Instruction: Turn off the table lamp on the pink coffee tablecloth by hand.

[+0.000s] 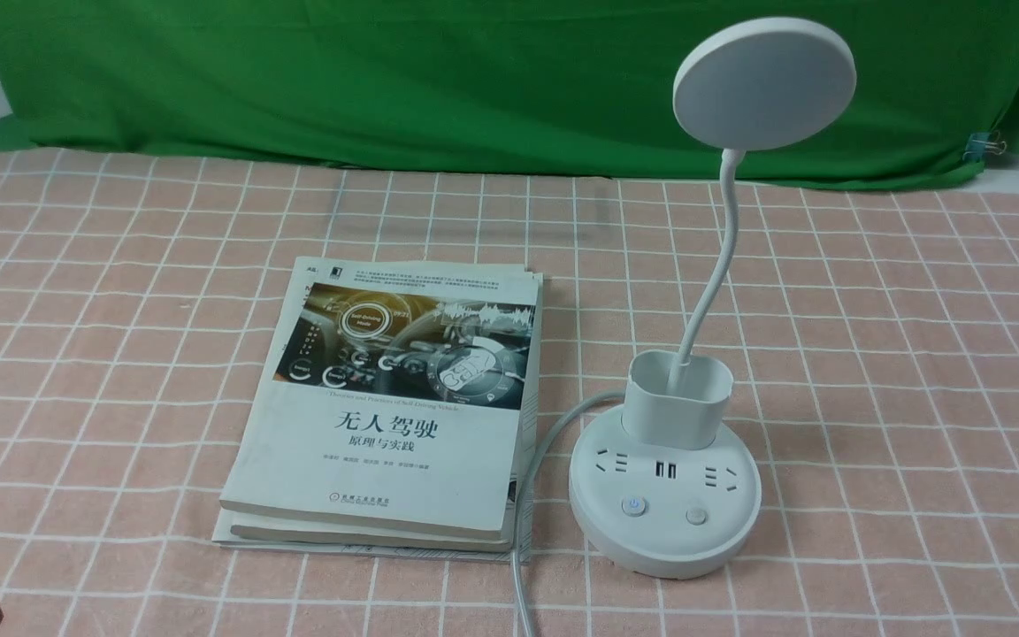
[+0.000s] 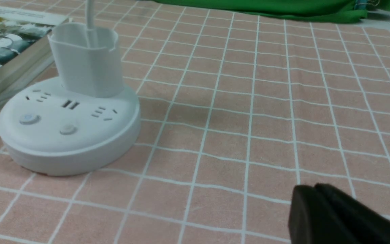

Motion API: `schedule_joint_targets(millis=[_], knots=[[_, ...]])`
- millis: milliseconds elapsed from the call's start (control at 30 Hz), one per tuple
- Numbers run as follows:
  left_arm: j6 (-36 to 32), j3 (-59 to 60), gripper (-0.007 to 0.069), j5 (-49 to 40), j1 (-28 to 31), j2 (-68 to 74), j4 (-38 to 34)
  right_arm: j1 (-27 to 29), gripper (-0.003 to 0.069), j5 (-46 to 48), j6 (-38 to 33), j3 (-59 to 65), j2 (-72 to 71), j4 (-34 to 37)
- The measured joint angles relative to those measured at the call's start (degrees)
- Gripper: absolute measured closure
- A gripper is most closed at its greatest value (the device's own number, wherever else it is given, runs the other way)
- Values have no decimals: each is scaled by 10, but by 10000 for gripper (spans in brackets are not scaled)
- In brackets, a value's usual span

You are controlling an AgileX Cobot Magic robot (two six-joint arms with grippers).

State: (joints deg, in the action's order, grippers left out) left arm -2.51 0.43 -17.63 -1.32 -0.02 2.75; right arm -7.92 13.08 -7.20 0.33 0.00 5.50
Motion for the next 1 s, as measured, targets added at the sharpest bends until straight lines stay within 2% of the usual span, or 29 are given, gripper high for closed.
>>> schedule_joint_targets(millis=[1000], knots=[[0, 0, 618, 0, 0, 0, 0, 0, 537, 0, 0, 0, 0, 0]])
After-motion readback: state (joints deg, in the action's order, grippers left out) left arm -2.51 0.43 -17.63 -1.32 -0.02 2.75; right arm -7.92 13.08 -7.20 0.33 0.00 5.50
